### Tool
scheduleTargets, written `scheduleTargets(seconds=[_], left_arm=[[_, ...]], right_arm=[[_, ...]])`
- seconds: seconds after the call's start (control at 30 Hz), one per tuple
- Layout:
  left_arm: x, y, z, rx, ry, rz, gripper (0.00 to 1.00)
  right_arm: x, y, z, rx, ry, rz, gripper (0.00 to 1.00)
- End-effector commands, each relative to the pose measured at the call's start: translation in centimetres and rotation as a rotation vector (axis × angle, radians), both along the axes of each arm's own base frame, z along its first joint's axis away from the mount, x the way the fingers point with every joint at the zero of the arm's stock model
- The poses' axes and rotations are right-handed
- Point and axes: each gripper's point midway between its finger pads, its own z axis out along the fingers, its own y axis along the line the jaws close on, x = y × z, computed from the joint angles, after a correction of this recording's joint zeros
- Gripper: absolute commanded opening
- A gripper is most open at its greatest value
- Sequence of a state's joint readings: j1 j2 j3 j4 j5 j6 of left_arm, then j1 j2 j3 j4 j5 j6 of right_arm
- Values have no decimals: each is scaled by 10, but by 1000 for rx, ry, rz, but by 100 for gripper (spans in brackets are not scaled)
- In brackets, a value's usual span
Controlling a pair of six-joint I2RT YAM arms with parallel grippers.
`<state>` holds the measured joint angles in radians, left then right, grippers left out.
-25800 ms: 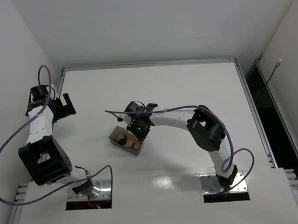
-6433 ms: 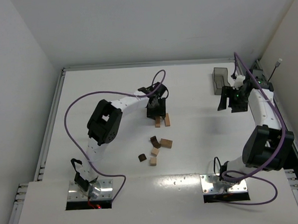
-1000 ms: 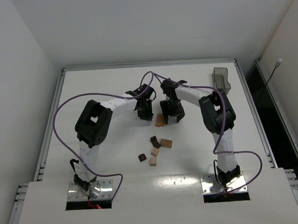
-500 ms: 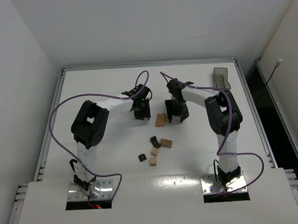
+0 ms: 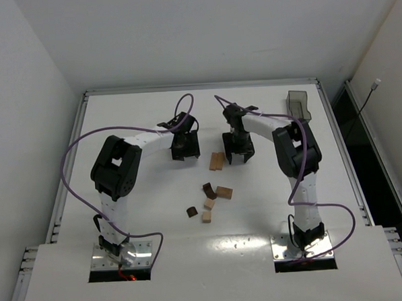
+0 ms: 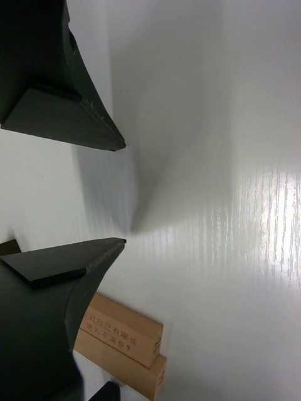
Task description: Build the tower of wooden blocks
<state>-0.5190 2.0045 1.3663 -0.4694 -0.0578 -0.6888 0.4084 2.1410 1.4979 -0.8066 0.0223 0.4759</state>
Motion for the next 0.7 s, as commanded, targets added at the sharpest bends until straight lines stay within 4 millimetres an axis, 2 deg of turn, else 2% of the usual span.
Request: scheduleTargets(seconds=[0.0, 0.07, 0.13, 0.17, 0.33, 0.43, 0.6, 0.67], left_arm=[[-26, 28, -29, 95, 109, 15, 56], [-27, 27, -29, 87, 114, 11, 56], [-27, 27, -29, 87, 114, 11, 56], [-27, 27, -29, 87, 114, 11, 56], [-25, 26, -29, 83, 106, 11, 56], [-26, 26, -32, 87, 114, 11, 56], [-27, 25, -32, 80, 118, 8, 56], [-27, 25, -32, 80, 118, 8, 56]], right_arm=[[22, 12, -12, 22, -49, -2, 56], [20, 11, -18, 13, -28, -2, 56], [27, 15, -13, 22, -49, -2, 59], [25, 15, -18, 25, -34, 0, 61], [30, 18, -17, 30, -44, 0, 62], [27, 20, -17, 26, -36, 9, 63], [26, 22, -17, 34, -32, 10, 73], [24, 25, -17, 35, -32, 19, 74]])
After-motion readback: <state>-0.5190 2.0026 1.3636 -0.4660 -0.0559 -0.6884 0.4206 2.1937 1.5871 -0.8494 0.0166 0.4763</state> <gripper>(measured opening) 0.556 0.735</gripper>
